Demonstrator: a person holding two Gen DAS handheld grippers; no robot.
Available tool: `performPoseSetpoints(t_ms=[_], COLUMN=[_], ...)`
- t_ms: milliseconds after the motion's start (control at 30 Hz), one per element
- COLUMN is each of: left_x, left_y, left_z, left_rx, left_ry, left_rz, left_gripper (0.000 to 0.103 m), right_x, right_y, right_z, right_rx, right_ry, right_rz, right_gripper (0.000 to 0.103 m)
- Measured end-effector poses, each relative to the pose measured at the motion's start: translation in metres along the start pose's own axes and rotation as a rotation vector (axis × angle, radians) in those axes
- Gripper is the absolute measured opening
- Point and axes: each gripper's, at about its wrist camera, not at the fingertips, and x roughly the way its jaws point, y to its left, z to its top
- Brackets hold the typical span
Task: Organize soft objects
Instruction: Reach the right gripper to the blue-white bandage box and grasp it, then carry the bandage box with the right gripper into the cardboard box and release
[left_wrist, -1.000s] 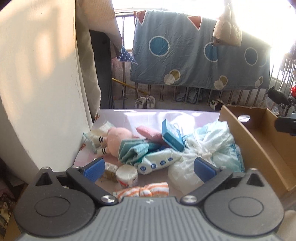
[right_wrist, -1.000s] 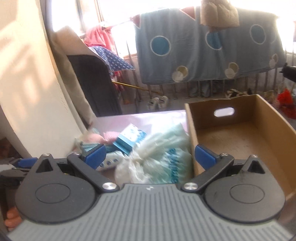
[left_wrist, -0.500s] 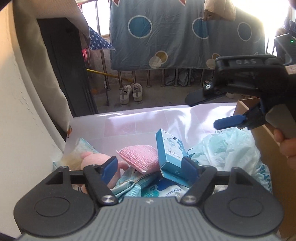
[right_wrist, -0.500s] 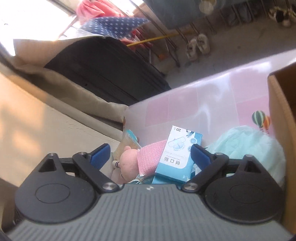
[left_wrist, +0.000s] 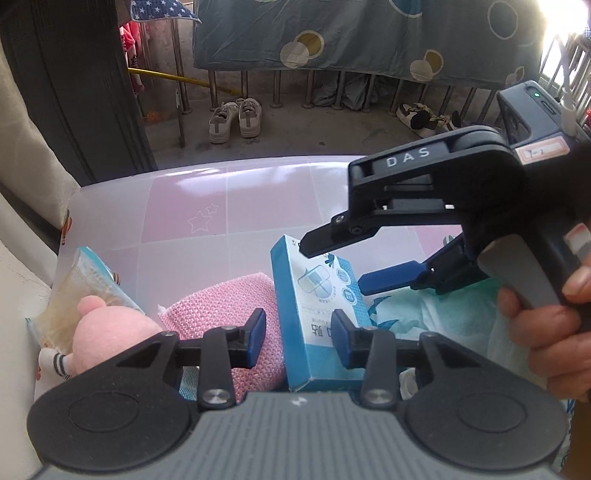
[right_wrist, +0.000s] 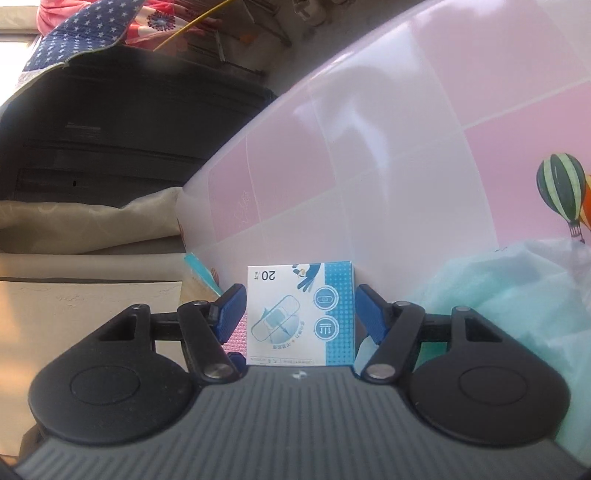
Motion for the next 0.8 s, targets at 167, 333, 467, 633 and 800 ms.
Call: performPoseSetpoints(t_ms=[167,333,467,633,800], left_x=[0.011,0.014,0.0,-0.033,-0.08], left_y=[-0.002,0.001,0.005,0.005,-0.01], left_z=[0.009,0.013,0.017,0.02,0.027], left_rx=[-0.017,-0.046,-0.075,-0.087,-0.085], left_ry=[0.03,0.022,-0.014,-0.071,-0.15], left_rz=[0.009,0.038,0.053,0.062,0.08], left_gripper=[0.043,0.045,0.044,0.043,0.043], right_x=[0.009,0.007,-0.011,-0.036,-0.074], right_y=[0.004,0.01,0.006,0.024,0.045], right_z=[-0.004,-0.011,-0.012,-0.019,-0.03], right_rx=[0.007,-0.026,0.008,-0.009,-0.035], right_ry=[0.036,0.03,0.0,-0.047,-0.099], right_rz=[0.027,0.014,0.074,0.131,0.185], right_gripper=[0.066,0.055,0.046,0.044,0.041])
